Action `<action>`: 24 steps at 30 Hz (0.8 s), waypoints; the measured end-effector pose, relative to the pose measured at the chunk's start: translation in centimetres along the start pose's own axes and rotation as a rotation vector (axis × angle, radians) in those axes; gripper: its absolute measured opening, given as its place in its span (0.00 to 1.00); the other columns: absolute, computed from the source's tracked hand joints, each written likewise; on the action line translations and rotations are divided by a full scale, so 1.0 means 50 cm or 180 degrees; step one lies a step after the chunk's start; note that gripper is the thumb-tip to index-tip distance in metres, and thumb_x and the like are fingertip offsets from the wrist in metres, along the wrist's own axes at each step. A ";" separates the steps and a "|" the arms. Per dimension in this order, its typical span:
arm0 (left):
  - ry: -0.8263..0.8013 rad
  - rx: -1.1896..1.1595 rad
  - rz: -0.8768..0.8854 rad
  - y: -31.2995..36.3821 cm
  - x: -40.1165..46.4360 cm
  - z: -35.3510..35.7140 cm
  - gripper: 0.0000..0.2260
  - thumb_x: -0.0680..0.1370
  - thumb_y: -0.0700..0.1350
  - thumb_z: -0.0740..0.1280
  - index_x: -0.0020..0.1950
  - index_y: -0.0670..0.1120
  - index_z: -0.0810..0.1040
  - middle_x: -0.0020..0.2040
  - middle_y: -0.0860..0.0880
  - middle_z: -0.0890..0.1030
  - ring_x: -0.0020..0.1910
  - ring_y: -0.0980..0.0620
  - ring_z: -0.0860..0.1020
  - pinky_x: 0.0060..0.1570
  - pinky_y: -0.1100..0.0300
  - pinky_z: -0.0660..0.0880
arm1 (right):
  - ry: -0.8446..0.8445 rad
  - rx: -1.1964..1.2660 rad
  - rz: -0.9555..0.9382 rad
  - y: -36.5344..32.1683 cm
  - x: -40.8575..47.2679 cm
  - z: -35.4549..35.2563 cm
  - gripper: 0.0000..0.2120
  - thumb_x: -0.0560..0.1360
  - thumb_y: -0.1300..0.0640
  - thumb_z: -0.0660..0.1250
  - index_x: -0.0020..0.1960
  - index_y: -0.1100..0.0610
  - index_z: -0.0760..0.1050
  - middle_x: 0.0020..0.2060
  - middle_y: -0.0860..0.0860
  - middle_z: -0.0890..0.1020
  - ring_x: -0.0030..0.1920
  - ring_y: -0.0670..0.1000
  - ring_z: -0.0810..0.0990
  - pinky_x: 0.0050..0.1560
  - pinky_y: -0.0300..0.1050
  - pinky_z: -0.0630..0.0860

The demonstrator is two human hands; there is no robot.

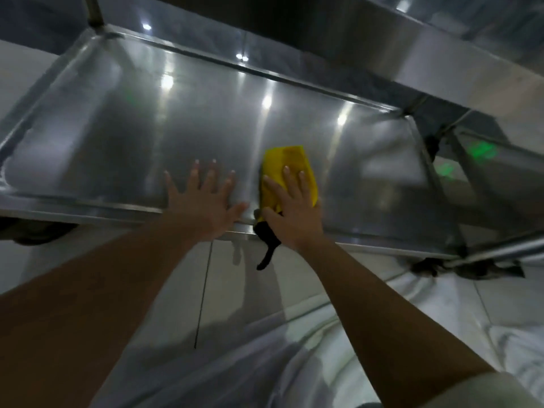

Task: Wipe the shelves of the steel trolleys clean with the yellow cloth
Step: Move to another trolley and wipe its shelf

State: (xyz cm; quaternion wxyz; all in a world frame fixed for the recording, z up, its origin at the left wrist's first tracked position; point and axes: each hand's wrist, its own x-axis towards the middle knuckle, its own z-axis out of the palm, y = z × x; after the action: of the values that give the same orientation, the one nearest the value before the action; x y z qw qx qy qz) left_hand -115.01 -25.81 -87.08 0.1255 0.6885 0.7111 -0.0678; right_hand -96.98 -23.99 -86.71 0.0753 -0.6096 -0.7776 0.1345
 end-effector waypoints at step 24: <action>0.0254 0.0046 -0.0589 0.117 0.058 0.021 0.59 0.56 0.84 0.37 0.78 0.48 0.45 0.78 0.37 0.45 0.75 0.31 0.43 0.68 0.29 0.45 | 0.0573 0.0213 0.1514 0.352 -0.096 -0.132 0.28 0.73 0.51 0.64 0.72 0.45 0.64 0.76 0.49 0.57 0.77 0.54 0.50 0.71 0.63 0.57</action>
State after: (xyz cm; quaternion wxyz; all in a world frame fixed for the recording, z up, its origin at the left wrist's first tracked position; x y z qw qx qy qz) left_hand -109.15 -23.05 -88.41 0.0853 0.6230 0.7755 -0.0568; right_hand -77.61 -23.97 -85.50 0.1307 -0.7820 -0.5977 0.1192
